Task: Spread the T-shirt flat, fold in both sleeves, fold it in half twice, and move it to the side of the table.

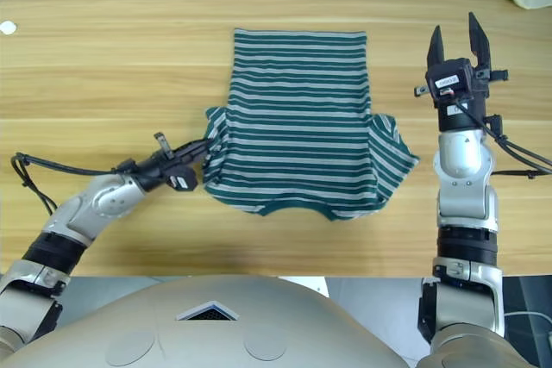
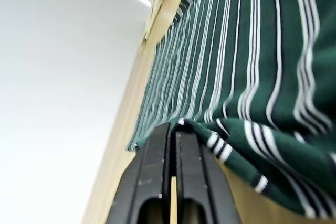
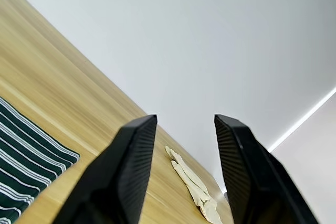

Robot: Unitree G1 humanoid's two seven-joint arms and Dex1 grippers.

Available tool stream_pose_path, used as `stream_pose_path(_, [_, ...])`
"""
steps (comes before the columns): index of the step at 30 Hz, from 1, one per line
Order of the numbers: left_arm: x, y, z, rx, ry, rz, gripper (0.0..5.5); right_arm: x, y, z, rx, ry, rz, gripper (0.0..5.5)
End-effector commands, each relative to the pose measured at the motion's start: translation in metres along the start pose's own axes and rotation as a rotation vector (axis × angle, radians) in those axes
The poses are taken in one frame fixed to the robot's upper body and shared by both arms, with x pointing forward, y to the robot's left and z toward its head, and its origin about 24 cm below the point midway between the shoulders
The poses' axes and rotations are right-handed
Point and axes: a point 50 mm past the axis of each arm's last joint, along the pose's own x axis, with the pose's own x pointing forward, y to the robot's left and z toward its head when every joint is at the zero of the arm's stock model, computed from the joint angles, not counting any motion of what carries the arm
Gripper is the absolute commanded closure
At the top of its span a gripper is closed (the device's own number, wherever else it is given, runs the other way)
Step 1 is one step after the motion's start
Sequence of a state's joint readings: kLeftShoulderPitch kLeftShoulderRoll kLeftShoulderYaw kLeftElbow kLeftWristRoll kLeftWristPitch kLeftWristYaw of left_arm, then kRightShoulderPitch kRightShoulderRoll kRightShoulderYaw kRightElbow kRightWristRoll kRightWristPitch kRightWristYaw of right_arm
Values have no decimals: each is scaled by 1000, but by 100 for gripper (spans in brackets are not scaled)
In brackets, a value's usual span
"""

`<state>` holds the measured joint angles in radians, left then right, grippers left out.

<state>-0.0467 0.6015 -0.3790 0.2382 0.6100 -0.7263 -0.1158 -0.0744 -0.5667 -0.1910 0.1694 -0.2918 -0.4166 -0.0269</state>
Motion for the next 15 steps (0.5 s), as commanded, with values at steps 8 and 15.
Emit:
stream_pose_path(8, [23,-7,5,10,-62,-14,549,4,11,-2,18,-1,9,348])
stream_pose_path(15, [33,-6,11,19,-110,-23,549,3,17,-3,25,5,23,348])
